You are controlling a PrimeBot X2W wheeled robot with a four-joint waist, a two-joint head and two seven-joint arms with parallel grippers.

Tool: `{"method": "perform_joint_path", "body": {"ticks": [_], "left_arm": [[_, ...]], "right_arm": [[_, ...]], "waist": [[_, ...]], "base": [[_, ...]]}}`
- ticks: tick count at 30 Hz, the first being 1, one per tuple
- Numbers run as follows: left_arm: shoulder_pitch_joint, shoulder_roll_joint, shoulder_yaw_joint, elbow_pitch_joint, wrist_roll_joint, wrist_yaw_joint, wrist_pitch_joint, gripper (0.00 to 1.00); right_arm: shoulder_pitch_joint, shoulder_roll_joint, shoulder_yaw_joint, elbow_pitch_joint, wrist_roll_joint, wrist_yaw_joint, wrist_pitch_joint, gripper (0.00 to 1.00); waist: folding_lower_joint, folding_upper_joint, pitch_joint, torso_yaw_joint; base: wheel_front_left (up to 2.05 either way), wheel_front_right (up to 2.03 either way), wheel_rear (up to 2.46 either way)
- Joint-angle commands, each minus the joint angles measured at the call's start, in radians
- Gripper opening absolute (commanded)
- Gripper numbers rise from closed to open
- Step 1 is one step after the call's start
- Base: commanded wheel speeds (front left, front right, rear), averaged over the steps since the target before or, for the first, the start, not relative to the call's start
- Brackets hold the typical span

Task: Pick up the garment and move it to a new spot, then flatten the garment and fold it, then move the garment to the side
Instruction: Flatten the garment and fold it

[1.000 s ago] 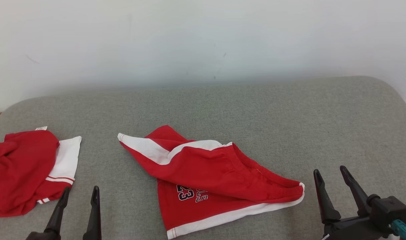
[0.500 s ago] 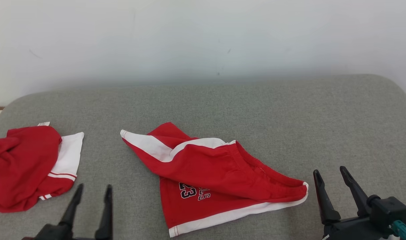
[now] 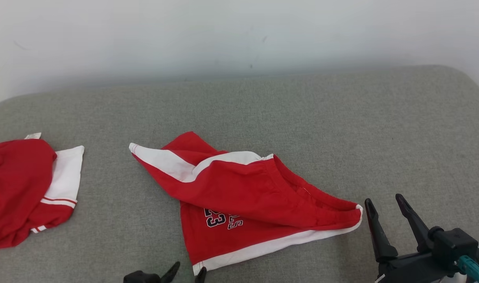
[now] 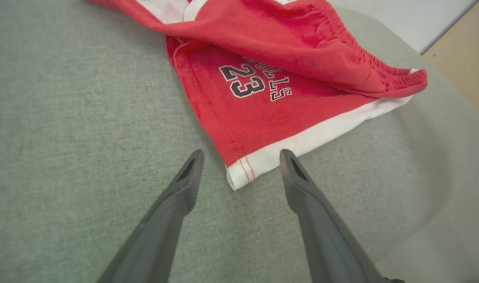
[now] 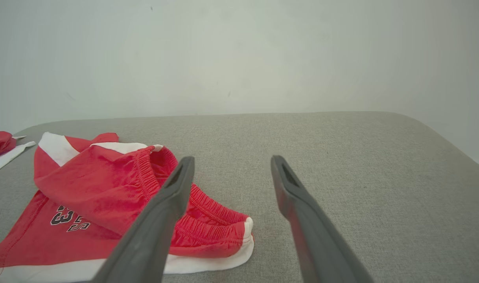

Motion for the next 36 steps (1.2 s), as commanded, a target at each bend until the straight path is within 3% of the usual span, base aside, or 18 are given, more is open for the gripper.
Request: {"method": "perform_joint_path", "body": {"ticks": [1, 10, 11, 12, 13, 14, 19, 23, 31, 36], "left_arm": [[-0.019, -0.006, -0.007, 0.027, -0.014, -0.01, 0.008, 1.0], [-0.057, -0.039, -0.018, 0.132, -0.039, -0.028, 0.005, 1.0], [-0.059, -0.039, -0.018, 0.141, -0.039, -0.028, 0.0, 0.95], [-0.062, -0.042, -0.019, 0.15, -0.042, -0.031, -0.002, 0.62], [-0.066, -0.044, -0.02, 0.156, -0.043, -0.033, -0.007, 0.14], [-0.069, -0.045, -0.021, 0.162, -0.043, -0.036, -0.009, 0.0], [-0.083, -0.047, -0.028, 0.177, -0.048, -0.042, -0.019, 0.0], [-0.097, -0.041, -0.02, 0.168, -0.037, -0.03, -0.034, 0.0], [-0.108, -0.016, 0.0, 0.113, -0.026, -0.001, -0.033, 0.0], [-0.112, -0.012, -0.003, 0.096, -0.027, 0.0, -0.034, 0.0]], "right_arm": [[-0.014, -0.007, 0.002, 0.003, 0.004, 0.0, -0.009, 1.0], [-0.034, -0.014, -0.002, 0.021, 0.011, 0.0, -0.02, 1.0], [-0.034, -0.014, -0.004, 0.021, 0.012, 0.0, -0.021, 1.0], [-0.036, -0.016, -0.007, 0.022, 0.012, 0.0, -0.022, 1.0], [-0.037, -0.018, -0.011, 0.023, 0.013, 0.0, -0.023, 1.0], [-0.037, -0.019, -0.014, 0.024, 0.012, 0.0, -0.023, 1.0], [-0.045, -0.04, -0.027, 0.031, 0.018, 0.0, -0.017, 1.0], [-0.06, -0.104, -0.012, 0.053, 0.026, 0.0, 0.006, 1.0], [-0.098, -0.265, 0.117, 0.087, 0.07, 0.0, 0.055, 1.0], [-0.114, -0.316, 0.198, 0.104, 0.124, 0.0, 0.084, 1.0]], "waist": [[0.0, -0.0001, 0.025, -0.013], [0.0, -0.0001, 0.057, -0.036], [0.0, -0.0001, 0.06, -0.039], [0.0, -0.0001, 0.062, -0.04], [0.0, -0.0001, 0.063, -0.042], [0.0, -0.0001, 0.064, -0.043], [0.0, -0.0001, 0.075, -0.045], [0.0, -0.0001, 0.089, -0.038], [0.0, -0.0001, 0.11, -0.006], [0.0, -0.0001, 0.122, 0.008]], "base": [[0.0, 0.0, 0.0], [0.0, 0.0, 0.0], [0.0, 0.0, 0.0], [0.0, 0.0, 0.0], [0.0, 0.0, 0.0], [0.0, 0.0, 0.0], [0.0, 0.0, 0.0], [0.0, 0.0, 0.0], [0.0, 0.0, 0.0], [0.0, 0.0, 0.0]]}}
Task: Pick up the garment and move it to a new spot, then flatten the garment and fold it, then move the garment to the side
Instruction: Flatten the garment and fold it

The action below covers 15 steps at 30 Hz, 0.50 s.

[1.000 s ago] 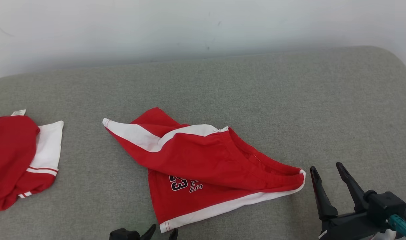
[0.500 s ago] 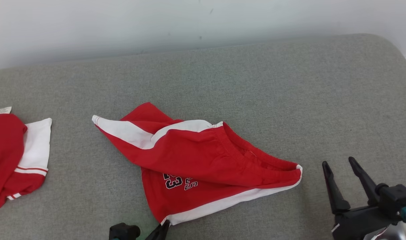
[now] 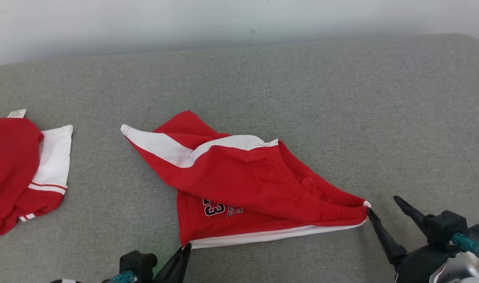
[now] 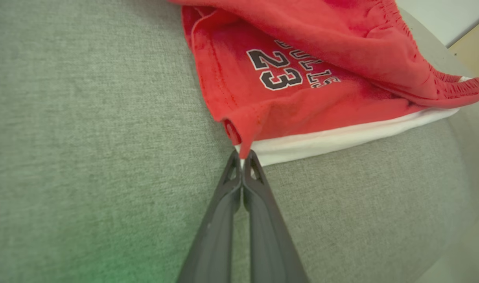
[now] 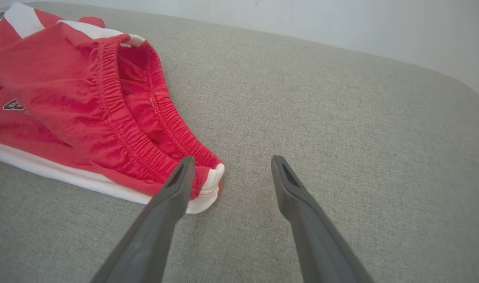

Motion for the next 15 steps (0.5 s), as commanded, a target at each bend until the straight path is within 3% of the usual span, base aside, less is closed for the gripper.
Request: {"method": "perform_joint_path", "body": {"ticks": [1, 8, 9, 10, 11, 13, 15], "left_arm": [[-0.007, 0.005, 0.001, -0.002, -0.002, 0.0, -0.005, 0.0], [-0.011, 0.0, -0.004, -0.004, -0.001, 0.007, -0.015, 0.0], [-0.014, 0.0, -0.005, -0.004, 0.0, 0.008, -0.016, 0.0], [-0.016, 0.0, -0.006, -0.004, 0.0, 0.008, -0.017, 0.0], [-0.018, 0.001, -0.005, -0.006, -0.001, 0.007, -0.018, 0.0], [-0.019, 0.002, -0.003, -0.009, -0.003, 0.008, -0.023, 0.0], [-0.021, 0.004, 0.003, -0.018, -0.005, 0.011, -0.031, 0.0]], "right_arm": [[-0.011, -0.012, 0.013, 0.008, 0.017, 0.0, 0.004, 1.0], [-0.041, -0.002, 0.076, 0.075, 0.086, 0.0, 0.011, 1.0], [-0.046, -0.002, 0.085, 0.087, 0.092, 0.0, 0.013, 0.91], [-0.052, 0.001, 0.091, 0.093, 0.102, 0.0, 0.006, 0.59], [-0.055, 0.005, 0.096, 0.102, 0.114, 0.0, 0.005, 0.45], [-0.065, 0.006, 0.098, 0.112, 0.132, 0.0, -0.007, 0.0], [-0.068, 0.011, 0.094, 0.117, 0.155, 0.0, -0.017, 0.0]], "waist": [[-0.0001, -0.0001, 0.006, 0.007], [-0.0001, -0.0001, 0.018, 0.014], [-0.0001, -0.0001, 0.019, 0.016], [-0.0001, -0.0001, 0.02, 0.018], [-0.0001, -0.0001, 0.021, 0.02], [-0.0001, -0.0001, 0.024, 0.022], [-0.0001, -0.0001, 0.025, 0.025]], "base": [[0.0, 0.0, 0.0], [0.0, 0.0, 0.0], [0.0, 0.0, 0.0], [0.0, 0.0, 0.0], [0.0, 0.0, 0.0], [0.0, 0.0, 0.0], [0.0, 0.0, 0.0]]}}
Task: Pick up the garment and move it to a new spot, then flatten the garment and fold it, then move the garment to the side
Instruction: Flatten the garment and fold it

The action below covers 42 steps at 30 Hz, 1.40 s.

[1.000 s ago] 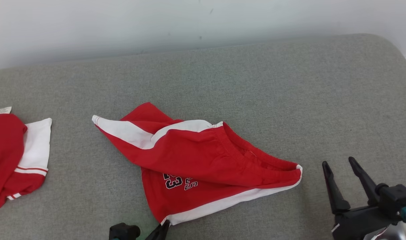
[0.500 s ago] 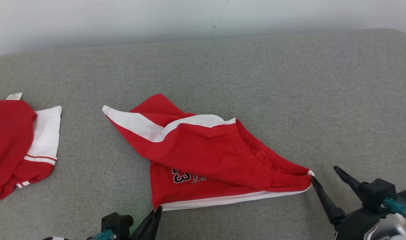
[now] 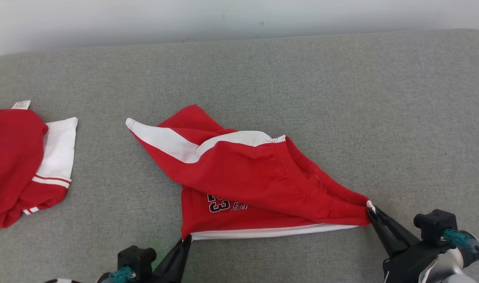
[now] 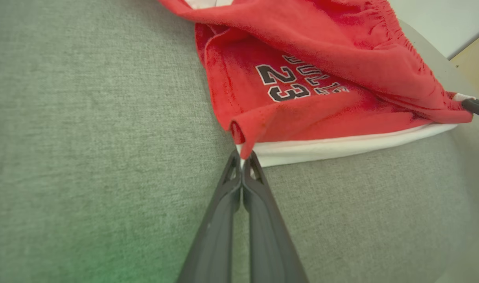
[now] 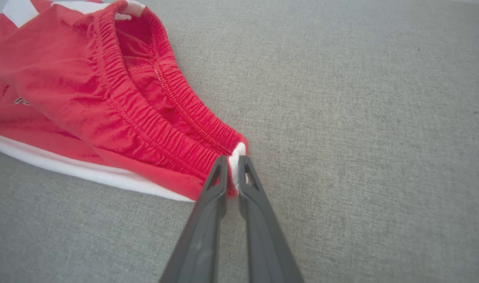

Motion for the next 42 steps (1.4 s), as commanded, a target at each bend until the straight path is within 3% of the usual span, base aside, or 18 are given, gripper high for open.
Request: {"method": "perform_joint_path", "body": {"ticks": [1, 7, 15, 21, 31, 42], "left_arm": [[-0.007, 0.008, 0.009, -0.008, -0.005, 0.006, -0.01, 0.0], [-0.01, 0.019, 0.031, -0.08, 0.001, 0.024, -0.037, 0.0], [-0.063, 0.066, 0.088, -0.289, 0.019, 0.05, -0.036, 0.0], [-0.181, 0.09, 0.13, -0.414, 0.044, 0.06, -0.017, 0.0], [-0.429, 0.105, 0.173, -0.561, 0.121, 0.084, -0.001, 0.0], [-0.513, 0.1, 0.14, -0.662, 0.169, 0.099, 0.059, 0.0]], "right_arm": [[-0.013, 0.004, -0.009, -0.001, 0.011, 0.0, -0.017, 0.0], [0.001, 0.037, -0.074, -0.043, 0.083, 0.0, -0.061, 0.0], [-0.048, 0.17, -0.207, -0.168, 0.251, 0.0, -0.12, 0.0], [-0.153, 0.237, -0.253, -0.235, 0.301, 0.0, -0.154, 0.0], [-0.324, 0.252, -0.29, -0.379, 0.286, 0.0, -0.149, 0.0], [-0.347, 0.281, -0.334, -0.481, 0.288, 0.0, -0.089, 0.0]], "waist": [[-0.0001, -0.0001, 0.001, 0.003], [-0.0001, -0.0001, -0.006, 0.007], [-0.0001, -0.0001, -0.039, 0.003], [-0.0001, -0.0001, -0.065, 0.01], [-0.0001, -0.0001, -0.104, -0.004], [-0.0001, -0.0001, -0.093, -0.026]], "base": [[0.0, 0.0, 0.0], [0.0, 0.0, 0.0], [0.0, 0.0, 0.0], [0.0, 0.0, 0.0], [0.0, 0.0, 0.0], [0.0, 0.0, 0.0]]}}
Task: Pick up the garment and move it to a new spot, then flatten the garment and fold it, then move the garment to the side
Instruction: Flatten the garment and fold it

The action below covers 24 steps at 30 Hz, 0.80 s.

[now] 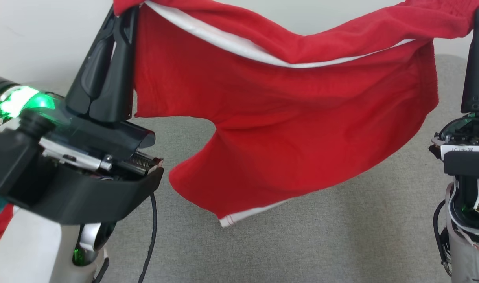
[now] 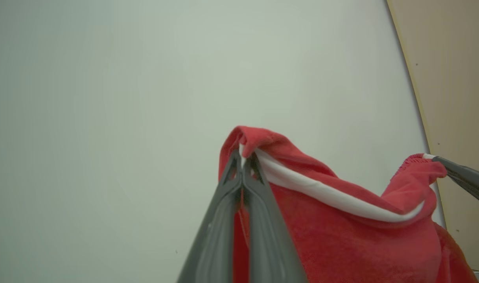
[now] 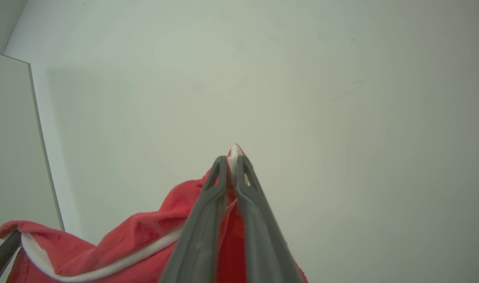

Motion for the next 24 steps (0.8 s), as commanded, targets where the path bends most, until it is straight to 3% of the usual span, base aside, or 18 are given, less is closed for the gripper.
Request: {"method": "perform_joint_path", "body": {"ticks": [1, 5, 10, 18, 24], "left_arm": [[-0.021, -0.002, 0.001, 0.01, -0.009, 0.0, 0.011, 0.0], [-0.042, -0.009, 0.007, 0.065, -0.038, -0.009, 0.017, 0.0], [-0.147, -0.03, 0.026, 0.243, -0.099, -0.051, -0.003, 0.0], [-0.426, -0.079, 0.042, 0.624, -0.116, -0.111, -0.11, 0.0], [-0.627, -0.117, 0.065, 0.913, -0.119, -0.141, -0.228, 0.0]], "right_arm": [[-0.021, 0.006, -0.005, 0.008, -0.002, 0.0, 0.008, 0.0], [-0.062, 0.005, -0.01, 0.051, 0.006, 0.0, 0.013, 0.0], [-0.203, -0.019, 0.01, 0.197, 0.003, 0.0, -0.007, 0.0], [-0.53, -0.038, 0.11, 0.54, 0.035, 0.0, -0.112, 0.0], [-0.739, -0.011, 0.182, 0.783, 0.097, 0.0, -0.175, 0.0]], "waist": [[0.0001, -0.0001, 0.013, -0.007], [0.0001, -0.0001, 0.035, -0.01], [0.0001, -0.0001, 0.087, -0.008], [0.0001, -0.0001, 0.174, -0.006], [0.0001, -0.0001, 0.241, -0.006]], "base": [[0.0, 0.0, 0.0], [0.0, 0.0, 0.0], [0.0, 0.0, 0.0], [0.0, 0.0, 0.0], [0.0, 0.0, 0.0]]}}
